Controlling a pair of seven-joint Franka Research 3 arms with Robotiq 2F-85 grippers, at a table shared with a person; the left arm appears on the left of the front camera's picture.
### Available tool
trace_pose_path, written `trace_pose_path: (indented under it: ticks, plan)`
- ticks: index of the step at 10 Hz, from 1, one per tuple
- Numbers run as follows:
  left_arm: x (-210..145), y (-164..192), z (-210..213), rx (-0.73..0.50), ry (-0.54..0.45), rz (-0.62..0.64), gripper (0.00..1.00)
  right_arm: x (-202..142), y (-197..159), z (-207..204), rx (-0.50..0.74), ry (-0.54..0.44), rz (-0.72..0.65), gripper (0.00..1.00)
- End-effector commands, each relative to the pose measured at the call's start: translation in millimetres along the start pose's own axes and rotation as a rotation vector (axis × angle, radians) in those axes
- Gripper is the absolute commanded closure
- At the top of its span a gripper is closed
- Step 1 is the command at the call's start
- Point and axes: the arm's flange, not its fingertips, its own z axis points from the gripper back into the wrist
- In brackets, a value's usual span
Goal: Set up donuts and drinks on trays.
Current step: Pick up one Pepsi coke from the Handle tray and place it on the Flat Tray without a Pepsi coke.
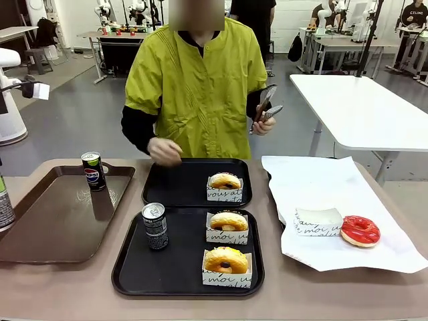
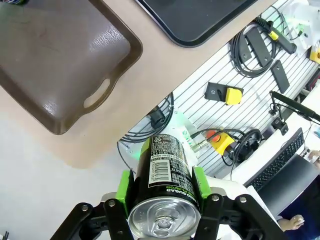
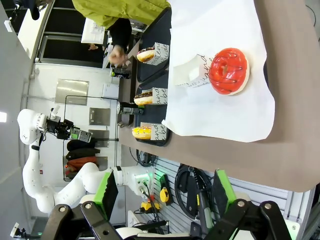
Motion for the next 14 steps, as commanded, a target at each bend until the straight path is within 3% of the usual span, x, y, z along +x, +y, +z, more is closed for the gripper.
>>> trace_pose_path:
  ticks: [1, 14]
  plan:
    - [1.0, -1.0, 2.8, 0.008, -0.006, 0.001, 0.42, -0.3, 0.0, -1.0, 0.022, -0.010, 0.015, 0.00]
    - [1.0, -1.0, 2.8, 0.008, -0.006, 0.001, 0.42, -0.3, 0.0, -1.0, 0.022, -0.010, 0.015, 0.00]
